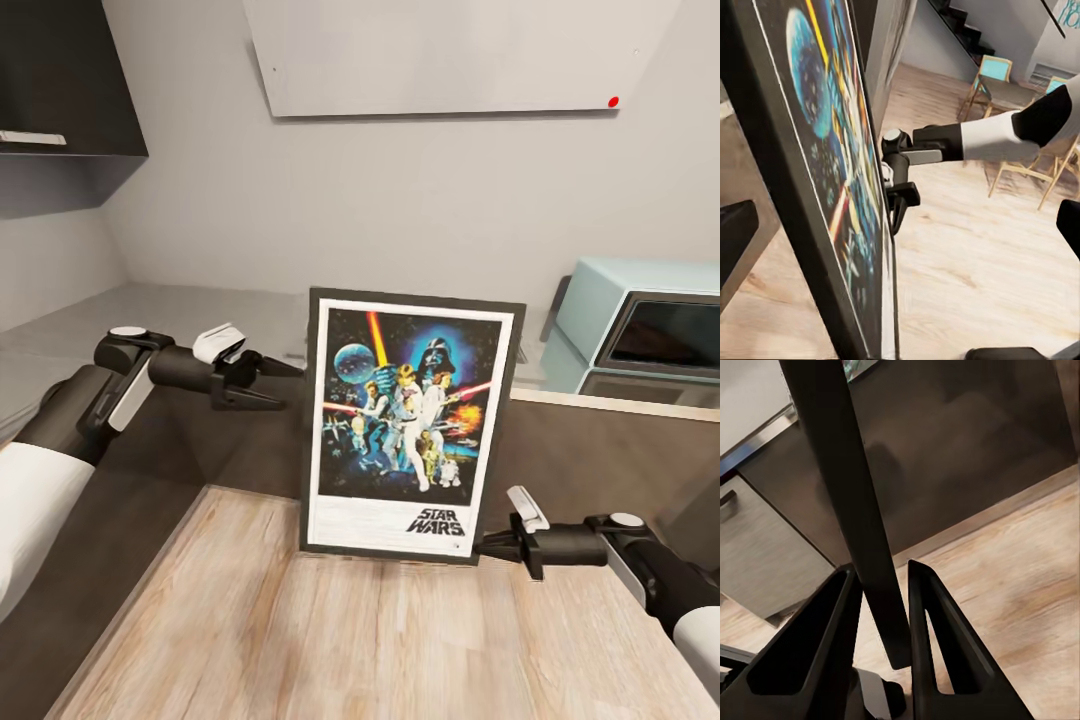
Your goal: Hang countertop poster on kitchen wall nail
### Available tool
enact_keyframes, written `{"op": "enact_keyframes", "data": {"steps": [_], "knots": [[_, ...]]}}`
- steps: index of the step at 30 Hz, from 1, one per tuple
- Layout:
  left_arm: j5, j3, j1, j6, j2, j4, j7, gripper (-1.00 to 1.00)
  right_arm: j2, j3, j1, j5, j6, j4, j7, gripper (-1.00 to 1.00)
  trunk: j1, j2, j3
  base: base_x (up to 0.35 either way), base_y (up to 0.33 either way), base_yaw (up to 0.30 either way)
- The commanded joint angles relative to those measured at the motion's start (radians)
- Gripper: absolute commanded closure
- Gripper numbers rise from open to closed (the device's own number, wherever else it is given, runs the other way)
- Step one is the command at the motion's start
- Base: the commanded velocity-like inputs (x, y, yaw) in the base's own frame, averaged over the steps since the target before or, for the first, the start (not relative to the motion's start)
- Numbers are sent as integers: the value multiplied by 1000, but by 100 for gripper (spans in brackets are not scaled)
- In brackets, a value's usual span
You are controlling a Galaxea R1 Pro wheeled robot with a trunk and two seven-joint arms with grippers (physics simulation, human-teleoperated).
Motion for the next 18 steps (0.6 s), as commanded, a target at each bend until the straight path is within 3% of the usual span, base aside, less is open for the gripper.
{"op": "enact_keyframes", "data": {"steps": [1, 4, 7, 9, 12, 14, 15, 16, 18], "knots": [[5, -4, -1, 10, 3, 4, -1, -100, -5, 6, -1, -20, 13, 2, 2, 100, 0, -1, -1, 0, 0, 0], [4, -4, -1, 6, 6, 36, -1, -100, -33, 6, -1, -68, 13, 6, 2, 100, 0, -1, -1, 0, 0, 0], [4, -12, 8, -30, 3, 121, -1, -100, -68, 4, -1, -126, -2, 10, 2, 100, 0, -1, -1, 0, 0, 0], [4, -16, 11, -63, -3, 174, -1, -100, -83, -5, -1, -138, -13, 16, 2, 100, 0, -1, -1, 0, 0, 0], [4, -20, 23, -133, -29, 297, -1, -100, -110, -49, -1, -147, -22, 24, 2, 100, 0, -1, -1, 0, 0, 0], [4, -20, 27, -200, -62, 396, -1, -100, -119, -76, -1, -149, -24, 35, 2, 100, 0, -1, -1, 0, 0, 0], [4, -20, 29, -252, -101, 492, -1, -100, -123, -90, -1, -150, -25, 43, 2, 100, 0, -1, -1, 0, 0, 0], [4, -20, 29, -268, -116, 526, -1, -100, -124, -93, -1, -150, -25, 45, 2, 100, 0, -1, -1, 0, 0, 0], [3, -19, 30, -341, -180, 660, -1, -100, -126, -101, -1, -150, -25, 48, 2, 100, 0, -1, -1, 0, 0, 0]]}}
